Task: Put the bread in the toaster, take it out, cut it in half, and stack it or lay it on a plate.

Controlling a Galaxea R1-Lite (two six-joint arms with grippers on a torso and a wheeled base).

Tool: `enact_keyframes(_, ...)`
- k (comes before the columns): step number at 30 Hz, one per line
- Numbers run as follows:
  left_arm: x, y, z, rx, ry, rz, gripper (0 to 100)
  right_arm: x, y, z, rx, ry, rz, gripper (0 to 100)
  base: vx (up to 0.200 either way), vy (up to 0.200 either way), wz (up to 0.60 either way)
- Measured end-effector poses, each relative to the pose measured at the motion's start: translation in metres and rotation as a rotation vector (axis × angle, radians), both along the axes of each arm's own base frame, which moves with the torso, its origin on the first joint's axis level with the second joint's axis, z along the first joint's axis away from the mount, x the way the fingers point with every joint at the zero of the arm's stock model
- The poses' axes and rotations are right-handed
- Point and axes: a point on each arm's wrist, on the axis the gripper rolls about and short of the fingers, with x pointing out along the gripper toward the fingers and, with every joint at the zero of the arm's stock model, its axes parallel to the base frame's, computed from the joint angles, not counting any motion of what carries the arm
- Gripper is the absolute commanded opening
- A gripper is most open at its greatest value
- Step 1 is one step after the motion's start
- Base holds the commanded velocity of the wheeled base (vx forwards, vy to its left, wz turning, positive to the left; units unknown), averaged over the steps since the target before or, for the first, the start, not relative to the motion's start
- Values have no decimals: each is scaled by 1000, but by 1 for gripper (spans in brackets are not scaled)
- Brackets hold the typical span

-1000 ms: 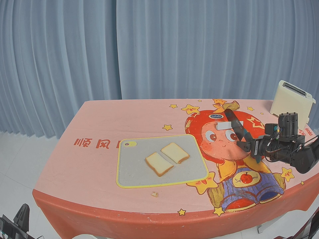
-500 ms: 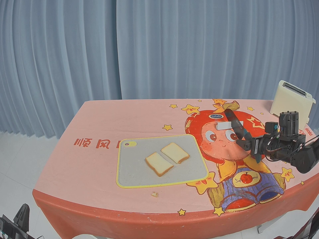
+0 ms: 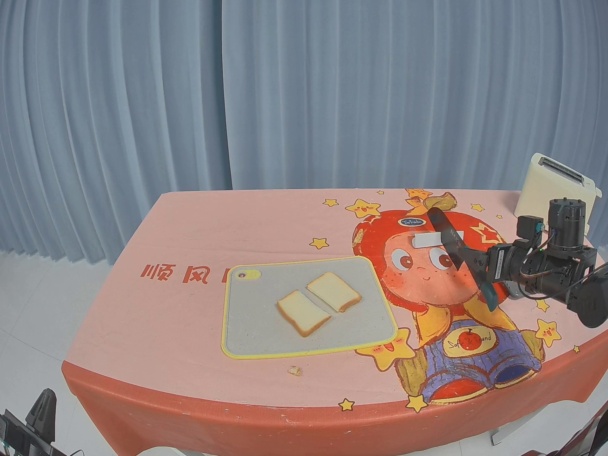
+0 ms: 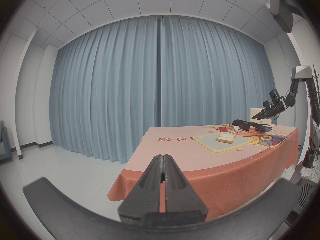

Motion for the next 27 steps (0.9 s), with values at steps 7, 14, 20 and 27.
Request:
enact_keyframes(7, 0, 0, 0, 0, 0, 0, 0, -9, 6, 16, 13, -55, 26, 100, 0, 0, 0)
enact_keyframes(14, 0, 0, 0, 0, 0, 0, 0, -19, 15, 24, 23, -85, 69, 100, 0, 0, 0)
enact_keyframes(20, 0, 0, 0, 0, 0, 0, 0, -25, 22, 27, 27, -91, 100, 100, 0, 0, 0)
enact_keyframes(27, 0, 0, 0, 0, 0, 0, 0, -31, 29, 27, 25, -93, 120, 100, 0, 0, 0)
